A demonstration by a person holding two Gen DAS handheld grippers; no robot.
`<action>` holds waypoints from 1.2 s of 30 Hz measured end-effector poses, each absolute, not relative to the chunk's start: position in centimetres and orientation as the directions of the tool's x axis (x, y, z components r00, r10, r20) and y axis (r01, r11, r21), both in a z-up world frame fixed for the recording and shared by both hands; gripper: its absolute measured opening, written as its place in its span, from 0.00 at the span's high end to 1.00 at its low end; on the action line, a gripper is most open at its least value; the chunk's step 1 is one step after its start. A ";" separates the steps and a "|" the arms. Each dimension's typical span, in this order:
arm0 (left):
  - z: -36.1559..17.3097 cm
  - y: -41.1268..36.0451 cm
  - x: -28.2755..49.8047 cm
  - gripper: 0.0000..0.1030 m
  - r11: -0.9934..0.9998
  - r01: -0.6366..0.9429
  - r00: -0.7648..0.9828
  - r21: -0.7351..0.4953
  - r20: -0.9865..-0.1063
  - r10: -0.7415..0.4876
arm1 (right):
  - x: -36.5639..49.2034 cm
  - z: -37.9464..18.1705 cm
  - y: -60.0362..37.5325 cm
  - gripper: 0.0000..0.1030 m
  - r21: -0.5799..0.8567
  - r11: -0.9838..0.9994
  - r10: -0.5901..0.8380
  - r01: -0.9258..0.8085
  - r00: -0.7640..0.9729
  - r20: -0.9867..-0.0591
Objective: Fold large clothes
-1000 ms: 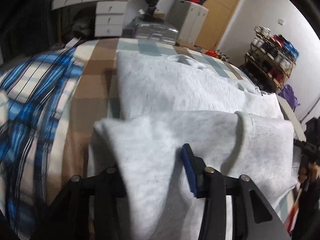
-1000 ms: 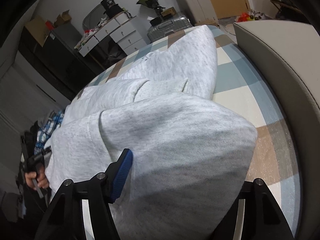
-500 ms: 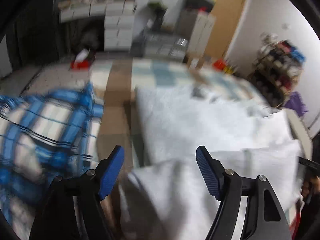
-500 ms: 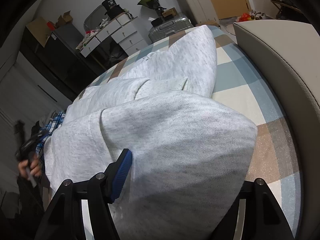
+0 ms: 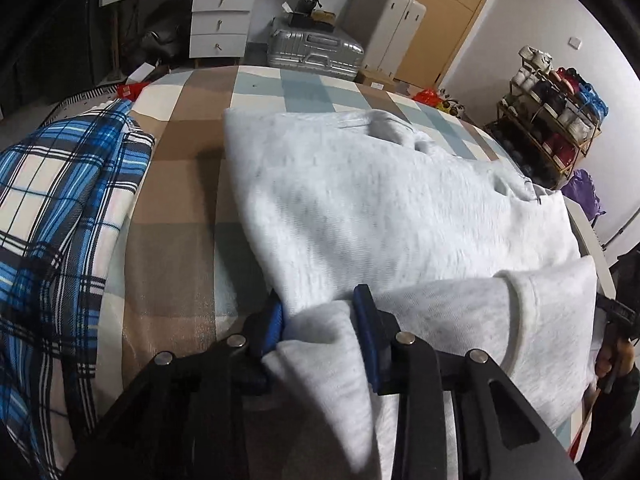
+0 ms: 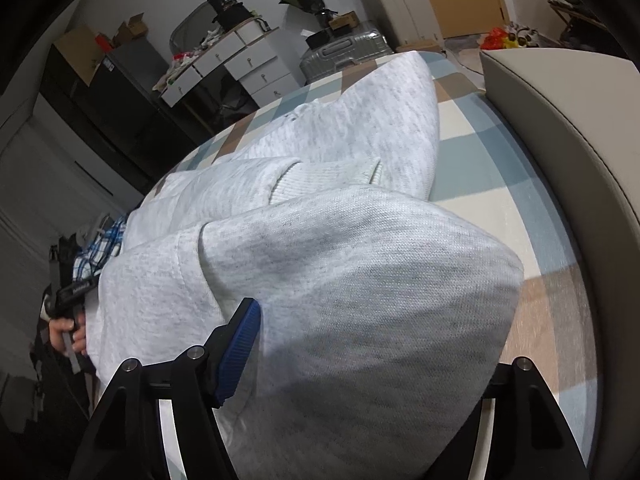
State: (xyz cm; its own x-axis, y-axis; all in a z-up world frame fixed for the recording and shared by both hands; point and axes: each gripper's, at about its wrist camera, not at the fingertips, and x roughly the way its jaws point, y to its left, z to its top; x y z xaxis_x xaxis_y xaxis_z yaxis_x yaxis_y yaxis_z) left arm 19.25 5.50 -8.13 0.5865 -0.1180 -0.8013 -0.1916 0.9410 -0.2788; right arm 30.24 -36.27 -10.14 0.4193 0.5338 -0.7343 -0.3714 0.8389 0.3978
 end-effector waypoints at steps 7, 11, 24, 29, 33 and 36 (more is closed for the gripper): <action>-8.1 4.6 16.7 0.73 0.950 -0.170 0.594 -0.262 -0.796 -0.114 | 28.6 -10.0 -36.3 0.41 0.331 0.856 0.488 -0.396 0.411 -0.770; -7.9 4.0 14.5 0.73 0.953 -0.153 0.601 -0.262 -0.790 -0.121 | 26.5 -9.9 -37.0 0.41 0.322 0.852 0.487 -0.413 0.399 -0.777; -4.3 3.8 5.6 0.36 0.910 -0.206 0.716 -0.359 -0.689 -0.110 | 18.1 -7.6 -43.9 0.33 0.426 0.848 0.530 -0.315 0.504 -0.682; -6.7 1.4 3.5 0.36 0.912 -0.183 0.678 -0.366 -0.719 -0.153 | 14.9 -8.3 -45.6 0.30 0.457 0.848 0.526 -0.269 0.531 -0.664; -8.3 0.5 4.3 0.36 0.918 -0.185 0.676 -0.351 -0.723 -0.140 | 14.1 -9.1 -45.5 0.30 0.474 0.841 0.535 -0.260 0.523 -0.663; -8.0 0.5 4.7 0.68 0.914 -0.185 0.699 -0.361 -0.702 -0.135 | 14.3 -9.3 -45.1 0.30 0.467 0.845 0.530 -0.260 0.517 -0.672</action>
